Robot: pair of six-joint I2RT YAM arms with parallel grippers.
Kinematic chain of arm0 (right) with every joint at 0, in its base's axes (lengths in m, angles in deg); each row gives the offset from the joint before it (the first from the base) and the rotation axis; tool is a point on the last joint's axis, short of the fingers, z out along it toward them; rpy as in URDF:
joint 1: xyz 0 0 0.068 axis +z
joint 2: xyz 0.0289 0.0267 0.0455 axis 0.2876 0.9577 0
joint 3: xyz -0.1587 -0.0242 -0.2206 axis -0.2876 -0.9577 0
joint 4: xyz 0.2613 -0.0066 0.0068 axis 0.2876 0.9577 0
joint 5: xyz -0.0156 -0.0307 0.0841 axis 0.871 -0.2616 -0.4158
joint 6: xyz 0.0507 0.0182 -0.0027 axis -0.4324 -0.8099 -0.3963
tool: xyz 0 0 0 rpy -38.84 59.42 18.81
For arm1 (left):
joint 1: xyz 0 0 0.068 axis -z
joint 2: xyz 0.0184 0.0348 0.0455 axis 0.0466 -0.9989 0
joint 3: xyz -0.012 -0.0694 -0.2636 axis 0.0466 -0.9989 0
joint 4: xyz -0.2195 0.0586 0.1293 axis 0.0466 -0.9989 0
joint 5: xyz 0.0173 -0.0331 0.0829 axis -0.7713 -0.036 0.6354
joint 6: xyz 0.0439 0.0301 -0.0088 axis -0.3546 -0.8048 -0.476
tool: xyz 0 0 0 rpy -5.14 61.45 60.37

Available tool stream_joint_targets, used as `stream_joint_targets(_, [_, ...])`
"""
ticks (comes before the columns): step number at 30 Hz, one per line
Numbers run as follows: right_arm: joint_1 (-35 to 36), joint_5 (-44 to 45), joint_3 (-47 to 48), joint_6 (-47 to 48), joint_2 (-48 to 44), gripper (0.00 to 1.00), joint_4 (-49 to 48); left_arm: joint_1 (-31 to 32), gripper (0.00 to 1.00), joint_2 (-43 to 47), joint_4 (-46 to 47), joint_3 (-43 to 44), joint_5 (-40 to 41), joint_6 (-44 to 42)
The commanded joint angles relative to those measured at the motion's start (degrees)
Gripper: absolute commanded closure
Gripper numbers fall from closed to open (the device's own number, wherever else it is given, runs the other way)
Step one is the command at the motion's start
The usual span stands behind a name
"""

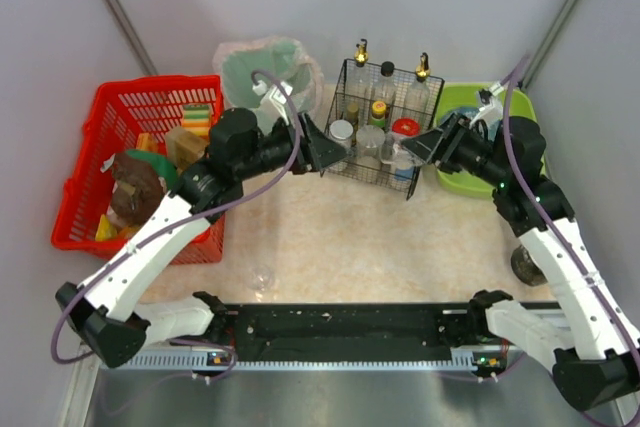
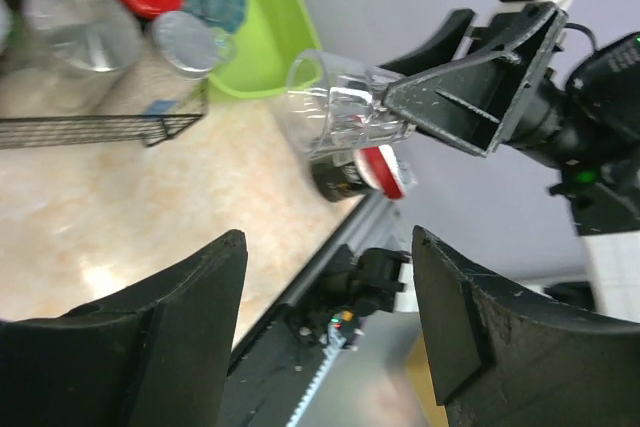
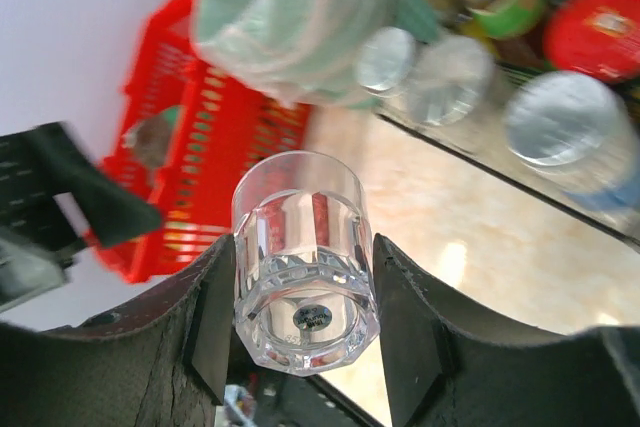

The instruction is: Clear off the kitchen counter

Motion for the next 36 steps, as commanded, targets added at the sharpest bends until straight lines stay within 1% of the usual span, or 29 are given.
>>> stream_joint_targets(1, [-1.2, 14.0, 4.2, 9.5, -2.3, 1.00, 14.2, 0.1, 0.29, 5.5, -6.7, -3.6, 12.0, -9.1])
stream_joint_targets(5, [-3.1, 26.4, 9.1, 13.0, -0.3, 1.00, 25.9, 0.1, 0.29, 7.8, -9.7, -4.9, 16.0, -11.9])
stream_joint_targets(7, [-3.8, 32.3, 10.2, 14.1, 0.7, 1.00, 29.3, 0.0, 0.29, 8.4, -10.5, -5.3, 17.1, -12.9])
stream_joint_targets(8, [-4.4, 33.9, 10.6, 14.6, 1.3, 1.00, 30.8, 0.0, 0.29, 8.6, -10.7, -5.6, 17.4, -13.2])
stream_joint_targets(12, [-5.5, 42.8, 12.3, 16.5, 3.8, 1.00, 33.3, 0.0, 0.29, 8.7, -11.1, -6.4, 17.6, -14.4])
stream_joint_targets(16, [-8.0, 50.6, 15.5, 18.8, 10.1, 1.00, 34.3, 0.0, 0.30, 8.4, -12.2, -6.1, 18.0, -16.6])
stream_joint_targets(19, [-10.0, 53.7, 17.9, 20.5, 15.8, 1.00, 33.5, 0.0, 0.30, 9.0, -13.6, -6.2, 19.9, -18.6])
stream_joint_targets(22, [-12.3, 53.9, 19.3, 22.8, 22.0, 1.00, 30.6, 0.0, 0.30, 9.8, -14.9, -6.7, 22.4, -19.9])
stream_joint_targets(26, [-16.7, 49.7, 20.8, 24.8, 31.1, 1.00, 26.4, 0.1, 0.30, 10.6, -15.0, -7.8, 23.3, -20.9])
stream_joint_targets(29, [-19.3, 47.4, 21.7, 25.8, 36.2, 1.00, 24.2, 0.0, 0.30, 10.6, -15.8, -7.9, 23.3, -20.8])
stream_joint_targets(32, [-20.8, 44.3, 21.4, 26.0, 39.0, 1.00, 21.5, 0.0, 0.30, 11.2, -15.9, -8.7, 23.3, -21.0])
stream_joint_targets(34, [-21.0, 44.6, 20.9, 25.8, 40.7, 1.00, 20.2, 0.0, 0.30, 11.5, -15.9, -9.0, 23.7, -21.1])
stream_joint_targets(36, [-21.1, 43.0, 20.8, 25.8, 42.6, 1.00, 19.8, -0.1, 0.30, 11.7, -16.2, -9.2, 23.6, -21.1])
